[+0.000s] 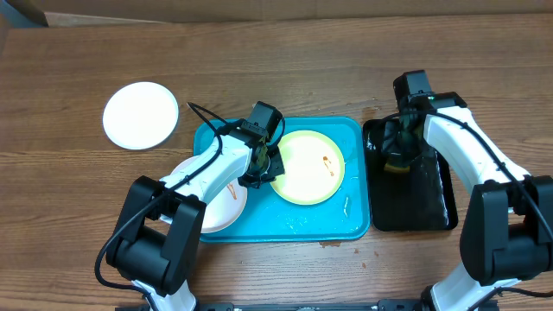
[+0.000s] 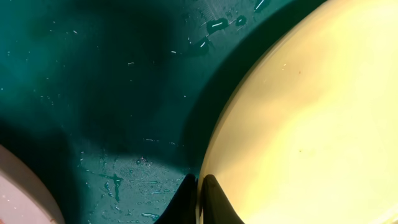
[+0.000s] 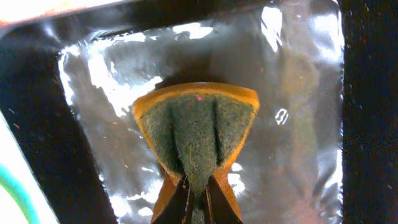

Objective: Clean dirty plates on tray and stack at the side
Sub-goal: 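Rub the sponge in the basin water with the right gripper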

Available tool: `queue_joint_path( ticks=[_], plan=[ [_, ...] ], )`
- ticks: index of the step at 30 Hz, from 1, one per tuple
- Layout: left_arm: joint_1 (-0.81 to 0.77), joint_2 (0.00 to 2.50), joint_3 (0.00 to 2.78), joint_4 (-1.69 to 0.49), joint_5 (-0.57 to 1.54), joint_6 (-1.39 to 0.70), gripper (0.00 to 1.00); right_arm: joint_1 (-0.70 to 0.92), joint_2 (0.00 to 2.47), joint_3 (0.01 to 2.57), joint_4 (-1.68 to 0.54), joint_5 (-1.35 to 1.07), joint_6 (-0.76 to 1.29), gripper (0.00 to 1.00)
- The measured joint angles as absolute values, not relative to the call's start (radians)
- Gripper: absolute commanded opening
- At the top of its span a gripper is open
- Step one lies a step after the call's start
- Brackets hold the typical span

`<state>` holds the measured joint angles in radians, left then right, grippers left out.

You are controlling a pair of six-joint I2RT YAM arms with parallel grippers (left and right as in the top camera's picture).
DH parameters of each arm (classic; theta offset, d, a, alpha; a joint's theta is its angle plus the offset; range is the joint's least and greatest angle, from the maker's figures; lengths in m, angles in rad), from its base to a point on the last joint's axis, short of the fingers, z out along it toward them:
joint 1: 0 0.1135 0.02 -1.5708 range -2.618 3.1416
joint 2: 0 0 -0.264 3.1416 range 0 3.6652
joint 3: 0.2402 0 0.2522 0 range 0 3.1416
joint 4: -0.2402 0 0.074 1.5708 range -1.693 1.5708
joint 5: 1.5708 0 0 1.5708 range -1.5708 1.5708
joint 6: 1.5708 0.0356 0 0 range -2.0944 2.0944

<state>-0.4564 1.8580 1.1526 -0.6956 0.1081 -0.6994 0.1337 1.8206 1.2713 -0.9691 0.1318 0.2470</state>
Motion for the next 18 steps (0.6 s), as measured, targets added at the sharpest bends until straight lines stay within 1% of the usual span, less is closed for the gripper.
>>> queue_joint_path(
  ticks=[3,9,11,18],
  plan=[
    [-0.456,1.858,1.153,-0.696,0.108,-0.699,0.1,0.139,1.821,1.271,-0.993,0.161,0.256,0.04],
    [-0.456,1.858,1.153,-0.696,0.108,-0.699,0.04,0.139,1.821,1.283,-1.044,0.183,0.256,0.04],
    [-0.456,1.858,1.153,-0.696,0.109,-0.699,0.04,0.139,1.821,1.304,-1.078,0.183,0.254,0.04],
    [-0.456,1.858,1.153,-0.696,0.109,-0.699,0.04,0.139,1.82,1.344,-1.084,0.168,0.216,0.04]
  ],
)
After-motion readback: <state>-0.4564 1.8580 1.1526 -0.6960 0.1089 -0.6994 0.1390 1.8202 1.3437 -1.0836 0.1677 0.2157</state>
